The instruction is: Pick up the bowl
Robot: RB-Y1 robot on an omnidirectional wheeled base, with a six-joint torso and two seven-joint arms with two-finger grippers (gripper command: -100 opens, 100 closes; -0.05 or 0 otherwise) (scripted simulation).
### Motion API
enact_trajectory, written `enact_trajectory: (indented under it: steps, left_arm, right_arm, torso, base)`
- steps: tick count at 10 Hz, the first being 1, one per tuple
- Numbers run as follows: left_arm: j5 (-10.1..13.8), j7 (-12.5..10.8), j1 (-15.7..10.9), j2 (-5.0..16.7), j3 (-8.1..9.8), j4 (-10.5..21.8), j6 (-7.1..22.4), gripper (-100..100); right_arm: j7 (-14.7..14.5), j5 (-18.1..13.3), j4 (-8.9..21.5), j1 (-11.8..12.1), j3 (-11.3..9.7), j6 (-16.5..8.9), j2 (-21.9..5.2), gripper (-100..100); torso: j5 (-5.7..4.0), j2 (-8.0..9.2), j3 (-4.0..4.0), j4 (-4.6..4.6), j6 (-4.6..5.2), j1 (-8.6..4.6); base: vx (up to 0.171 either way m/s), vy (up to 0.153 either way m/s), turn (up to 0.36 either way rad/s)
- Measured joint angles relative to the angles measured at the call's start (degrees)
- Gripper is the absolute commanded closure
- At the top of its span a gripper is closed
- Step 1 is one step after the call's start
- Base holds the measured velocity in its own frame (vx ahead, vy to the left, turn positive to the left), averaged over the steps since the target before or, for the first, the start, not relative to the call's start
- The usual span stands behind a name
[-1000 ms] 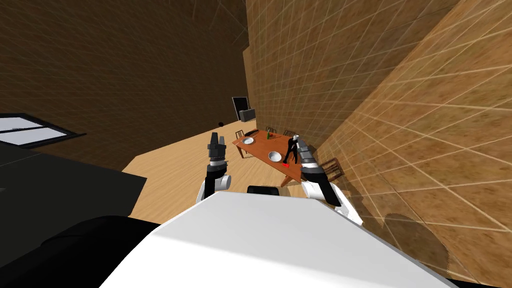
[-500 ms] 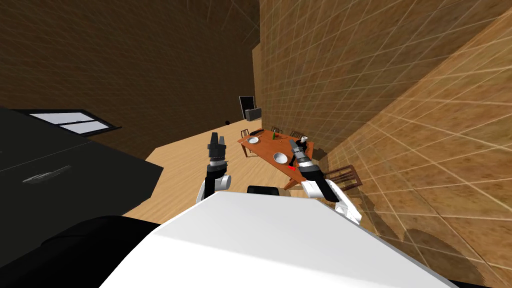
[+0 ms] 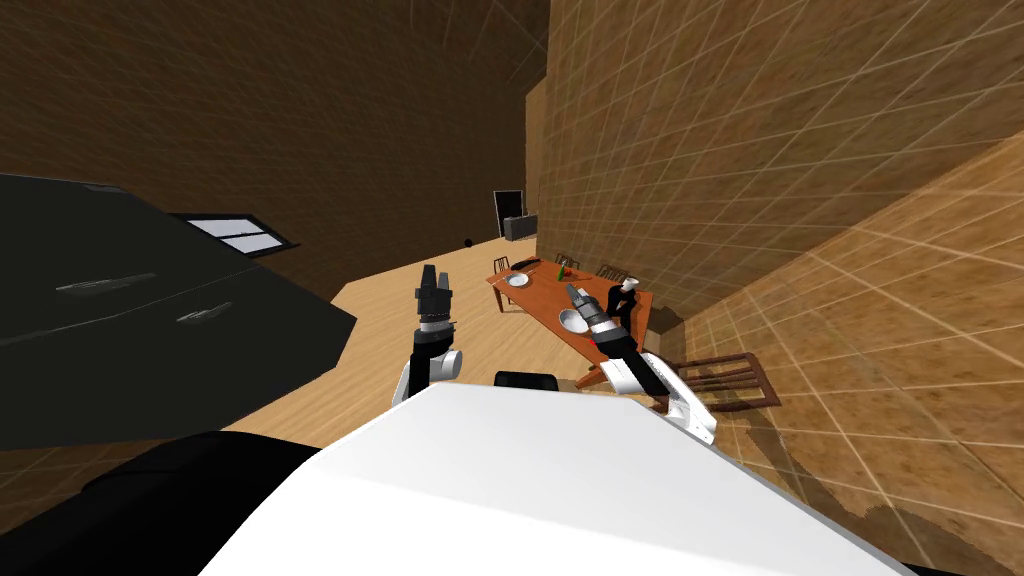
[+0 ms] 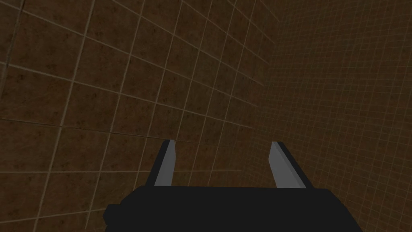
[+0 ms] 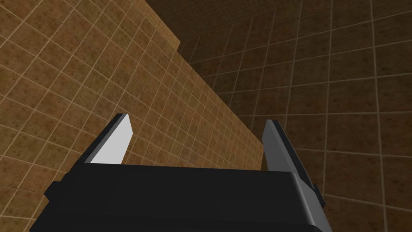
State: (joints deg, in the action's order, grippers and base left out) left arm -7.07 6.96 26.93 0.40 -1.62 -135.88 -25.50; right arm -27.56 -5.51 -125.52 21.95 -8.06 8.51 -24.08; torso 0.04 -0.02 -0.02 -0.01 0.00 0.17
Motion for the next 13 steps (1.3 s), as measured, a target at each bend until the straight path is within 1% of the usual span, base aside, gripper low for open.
enact_trajectory:
  steps: [1,2,3,4,5,6,7,8,9,10,12,13]
  left_arm:
    - [0.0,0.0,0.0,0.0,0.00,0.0,0.0,0]
    - [0.0,0.0,0.0,0.0,0.00,0.0,0.0,0]
    - [0.0,0.0,0.0,0.0,0.01,0.0,0.0,0]
    - [0.0,0.0,0.0,0.0,0.00,0.0,0.0,0]
    - [0.0,0.0,0.0,0.0,0.01,0.0,0.0,0]
    - [0.0,0.0,0.0,0.0,0.00,0.0,0.0,0]
    - [0.0,0.0,0.0,0.0,0.01,0.0,0.0,0]
    - [0.0,0.0,0.0,0.0,0.00,0.0,0.0,0]
    - [0.0,0.0,0.0,0.0,0.01,0.0,0.0,0]
    - [0.0,0.0,0.0,0.0,0.01,0.0,0.0,0]
    - [0.0,0.0,0.0,0.0,0.01,0.0,0.0,0]
    - [0.0,0.0,0.0,0.0,0.01,0.0,0.0,0]
  right_arm:
    - [-1.3,-0.1,-0.2,0.0,-0.4,-0.8,-0.6,-100]
    - [-2.7,-0.2,0.1,-0.3,-1.1,-1.8,-1.9,-100]
    - [-3.9,-0.4,0.2,-0.7,-1.6,-2.6,-2.3,-100]
    - [-5.4,-0.6,0.4,-1.2,-2.4,-3.9,-3.4,-100]
    - [-6.6,-0.8,0.5,-1.4,-3.0,-4.7,-3.8,-100]
    - [-8.2,-0.9,1.2,-1.7,-3.7,-5.5,-4.9,-100]
    - [-9.3,-1.0,1.1,-1.8,-4.1,-6.3,-5.5,-100]
    - [-10.8,-1.2,1.0,-2.1,-4.8,-7.8,-6.6,-100]
    - [-12.0,-1.3,0.8,-2.0,-5.2,-8.8,-7.2,-100]
    - [-13.5,-1.5,1.4,-2.4,-5.9,-9.9,-8.2,-100]
    - [-16.0,-1.7,1.8,-2.2,-6.7,-11.7,-10.0,-100]
    - [-17.2,-1.8,1.7,-2.4,-7.1,-12.7,-10.5,-100]
  torso:
    - [-0.01,0.03,0.01,0.00,0.04,-0.04]
    - [-0.01,0.02,0.01,0.00,-0.01,-0.03]
    - [-0.02,0.02,0.01,0.00,0.05,-0.07]
    - [-0.01,-0.01,-0.01,0.00,0.01,-0.04]
    - [-0.01,0.00,0.00,0.00,0.05,-0.06]
    - [-0.02,-0.01,-0.01,0.00,0.02,-0.06]
    - [-0.02,0.01,0.00,0.00,0.05,-0.09]
    - [-0.02,-0.01,0.00,0.00,0.01,-0.08]
    - [-0.02,0.00,0.00,0.00,0.06,-0.11]
    - [-0.03,-0.03,-0.02,-0.01,0.02,-0.12]
    - [-0.03,-0.02,-0.01,-0.01,0.03,-0.14]
    - [-0.03,0.00,0.00,0.00,0.07,-0.15]
  base:
    - [0.010,0.034,0.270]
    - [0.013,0.019,0.124]
    - [0.022,0.031,0.204]
    - [0.020,0.023,0.122]
    - [0.019,0.025,0.202]
    - [0.017,0.016,0.128]
    - [0.021,0.021,0.240]
    - [0.022,0.010,0.111]
    - [0.030,0.011,0.198]
    - [0.025,0.004,0.111]
    - [0.024,0.002,0.154]
    - [0.026,0.000,0.172]
